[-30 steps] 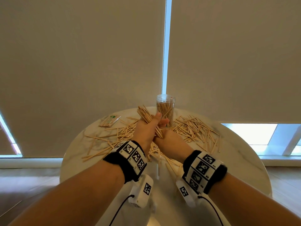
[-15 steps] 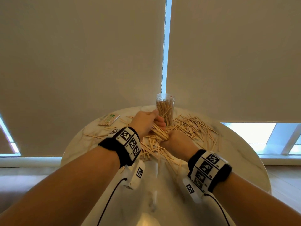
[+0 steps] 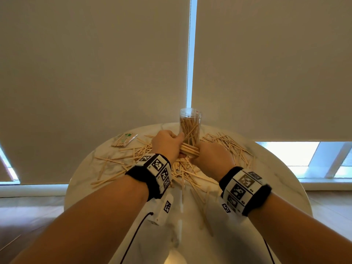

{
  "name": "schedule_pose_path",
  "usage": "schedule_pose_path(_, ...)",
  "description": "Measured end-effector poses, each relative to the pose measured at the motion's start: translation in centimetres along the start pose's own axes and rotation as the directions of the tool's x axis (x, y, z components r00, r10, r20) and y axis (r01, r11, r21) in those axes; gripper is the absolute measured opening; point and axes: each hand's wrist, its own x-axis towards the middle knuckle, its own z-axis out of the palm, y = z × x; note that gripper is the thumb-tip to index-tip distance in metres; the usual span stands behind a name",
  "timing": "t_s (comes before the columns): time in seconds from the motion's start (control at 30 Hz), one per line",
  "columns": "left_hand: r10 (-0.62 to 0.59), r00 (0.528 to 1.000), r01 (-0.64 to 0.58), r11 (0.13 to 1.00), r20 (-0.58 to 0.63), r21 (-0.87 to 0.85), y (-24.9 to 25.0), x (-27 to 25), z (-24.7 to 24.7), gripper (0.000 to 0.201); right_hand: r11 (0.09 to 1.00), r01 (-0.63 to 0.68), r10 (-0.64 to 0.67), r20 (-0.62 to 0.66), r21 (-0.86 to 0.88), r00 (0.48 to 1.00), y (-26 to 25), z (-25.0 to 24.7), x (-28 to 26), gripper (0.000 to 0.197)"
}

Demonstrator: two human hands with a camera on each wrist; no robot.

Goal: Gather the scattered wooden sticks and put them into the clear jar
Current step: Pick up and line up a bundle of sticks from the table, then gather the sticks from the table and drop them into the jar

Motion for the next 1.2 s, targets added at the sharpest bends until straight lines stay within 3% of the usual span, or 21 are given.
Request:
schedule_pose_path(0.07, -0.044, 0.999, 0.044, 0.999, 0.006, -0.009, -0.3, 0.6, 0.2, 0.035, 0.997, 0.026, -0.033, -0.093, -0.074, 0.995, 0.2, 0.1, -0.1, 0.02)
schedule_pose_path(0.17, -0.16, 0.987, 0.16, 0.987, 0.002, 0.003, -0.3, 2.0, -0.3, 0.049, 0.992, 0.054, -0.059, -0.042, -0.113, 0.997, 0.9, -0.1, -0.3, 0.022)
schedule_pose_path(0.23, -0.268, 0.959, 0.276, 0.957, 0.088, -0.092, 0.0, 2.6, -0.3, 0.058, 0.988, 0.093, -0.096, -0.021, -0.127, 0.995, 1.1, -0.1, -0.3, 0.024)
schedule_pose_path(0.3, -0.328, 0.918, 0.352, 0.933, 0.221, -0.078, 0.2, 1.9, 0.1, 0.053, 0.981, 0.119, -0.125, -0.032, -0.156, 0.992, 1.0, -0.2, 0.0, 0.026)
schedule_pose_path(0.4, -0.239, 0.943, 0.206, 0.966, 0.231, 0.156, -0.4, 1.2, 0.8, 0.041, 0.982, 0.135, -0.132, 0.029, -0.129, 0.991, 1.1, -0.6, 0.6, 0.032)
schedule_pose_path(0.47, -0.152, 0.971, 0.083, 0.939, 0.186, 0.335, -0.8, 1.9, 0.7, 0.041, 0.98, 0.198, -0.196, 0.098, -0.022, 0.976, 1.4, -0.8, 0.8, 0.044)
schedule_pose_path(0.53, -0.158, 0.974, 0.083, 0.918, 0.164, 0.388, -1.0, 3.3, 0.6, 0.041, 0.962, 0.268, -0.273, 0.118, 0.057, 0.955, 1.4, -1.2, 1.0, 0.056)
schedule_pose_path(0.57, -0.192, 0.962, 0.116, 0.932, 0.196, 0.343, -1.1, 3.9, 0.6, 0.041, 0.955, 0.29, -0.296, 0.113, 0.067, 0.948, 1.5, -1.5, 1.3, 0.059)
schedule_pose_path(0.63, -0.307, 0.884, 0.276, 0.952, 0.352, 0.136, -0.9, 4.8, 0.7, 0.049, 0.953, 0.302, -0.304, 0.099, 0.034, 0.948, 1.8, -2.4, 2.5, 0.062)
schedule_pose_path(0.7, -0.353, 0.823, 0.395, 0.919, 0.444, -0.001, -0.4, 6.2, 0.5, 0.062, 0.963, 0.269, -0.265, 0.083, -0.034, 0.961, 2.6, -3.7, 4.6, 0.061)
schedule_pose_path(0.8, -0.312, 0.885, 0.36, 0.929, 0.345, -0.084, 0.2, 9.4, 0.4, 0.048, 0.978, 0.167, -0.168, 0.0, -0.125, 0.986, 4.5, -6.7, 9.1, 0.061)
schedule_pose_path(0.87, -0.254, 0.928, 0.261, 0.965, 0.274, 0.013, -0.1, 12.2, 0.7, 0.031, 0.969, 0.095, -0.114, -0.073, -0.227, 0.991, 5.2, -9.0, 12.8, 0.063)
schedule_pose_path(0.9, -0.221, 0.943, 0.201, 0.974, 0.249, 0.104, -0.6, 13.7, 1.1, 0.033, 0.952, 0.068, -0.097, -0.086, -0.297, 0.992, 5.3, -10.1, 14.6, 0.062)
schedule_pose_path(1.03, -0.119, 0.964, 0.03, 0.937, 0.238, 0.347, -2.0, 18.8, 3.4, 0.097, 0.813, 0.094, -0.08, 0.05, -0.575, 0.996, 3.8, -10.9, 21.3, 0.057)
schedule_pose_path(1.13, -0.065, 0.964, -0.027, 0.94, 0.256, 0.34, -2.9, 21.1, 5.3, 0.135, 0.672, 0.187, -0.086, 0.175, -0.717, 0.981, 2.0, -9.1, 24.3, 0.056)
schedule_pose_path(1.2, -0.056, 0.957, -0.036, 0.951, 0.285, 0.306, -3.4, 22.2, 6.4, 0.147, 0.608, 0.246, -0.096, 0.238, -0.755, 0.967, 0.8, -7.7, 25.9, 0.057)
